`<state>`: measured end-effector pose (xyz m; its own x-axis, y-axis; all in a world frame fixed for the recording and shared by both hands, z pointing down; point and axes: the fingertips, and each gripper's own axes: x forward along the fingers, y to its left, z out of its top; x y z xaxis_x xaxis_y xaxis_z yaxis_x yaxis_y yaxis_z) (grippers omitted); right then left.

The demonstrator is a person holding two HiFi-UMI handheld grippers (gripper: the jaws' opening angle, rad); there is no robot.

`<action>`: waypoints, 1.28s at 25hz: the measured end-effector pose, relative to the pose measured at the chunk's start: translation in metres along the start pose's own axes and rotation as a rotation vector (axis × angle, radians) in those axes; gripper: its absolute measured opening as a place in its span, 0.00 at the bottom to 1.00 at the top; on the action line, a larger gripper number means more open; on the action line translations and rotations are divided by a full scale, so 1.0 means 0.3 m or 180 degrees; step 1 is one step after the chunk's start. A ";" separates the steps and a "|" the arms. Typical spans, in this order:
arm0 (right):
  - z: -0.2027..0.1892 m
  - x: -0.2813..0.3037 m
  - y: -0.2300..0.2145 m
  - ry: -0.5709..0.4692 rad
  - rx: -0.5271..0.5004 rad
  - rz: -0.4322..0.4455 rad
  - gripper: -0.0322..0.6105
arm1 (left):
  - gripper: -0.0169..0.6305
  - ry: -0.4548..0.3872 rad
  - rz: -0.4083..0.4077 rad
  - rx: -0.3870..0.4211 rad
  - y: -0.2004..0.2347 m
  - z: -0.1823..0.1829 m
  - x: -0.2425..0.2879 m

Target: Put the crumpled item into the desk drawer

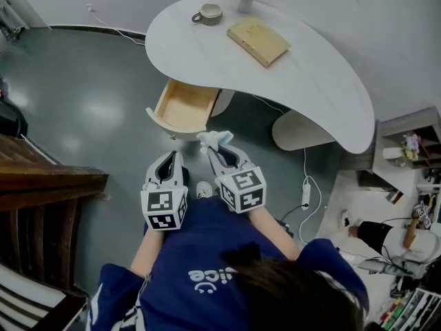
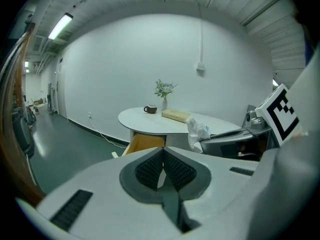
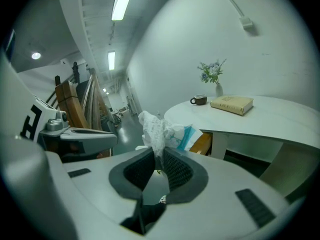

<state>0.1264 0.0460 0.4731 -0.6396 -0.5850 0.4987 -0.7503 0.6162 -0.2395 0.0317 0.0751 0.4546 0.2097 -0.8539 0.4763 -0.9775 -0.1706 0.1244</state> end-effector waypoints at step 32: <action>0.202 0.512 -0.025 0.0578 0.0017 -0.0642 0.15 | 0.03 0.0132 -0.0736 0.0223 0.477 0.275 0.475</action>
<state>0.0235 -0.0804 0.5010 -0.4371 -0.5911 0.6779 -0.8606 0.4938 -0.1243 -0.0805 -0.1115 0.4685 0.4274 -0.7675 0.4778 -0.9024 -0.3940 0.1744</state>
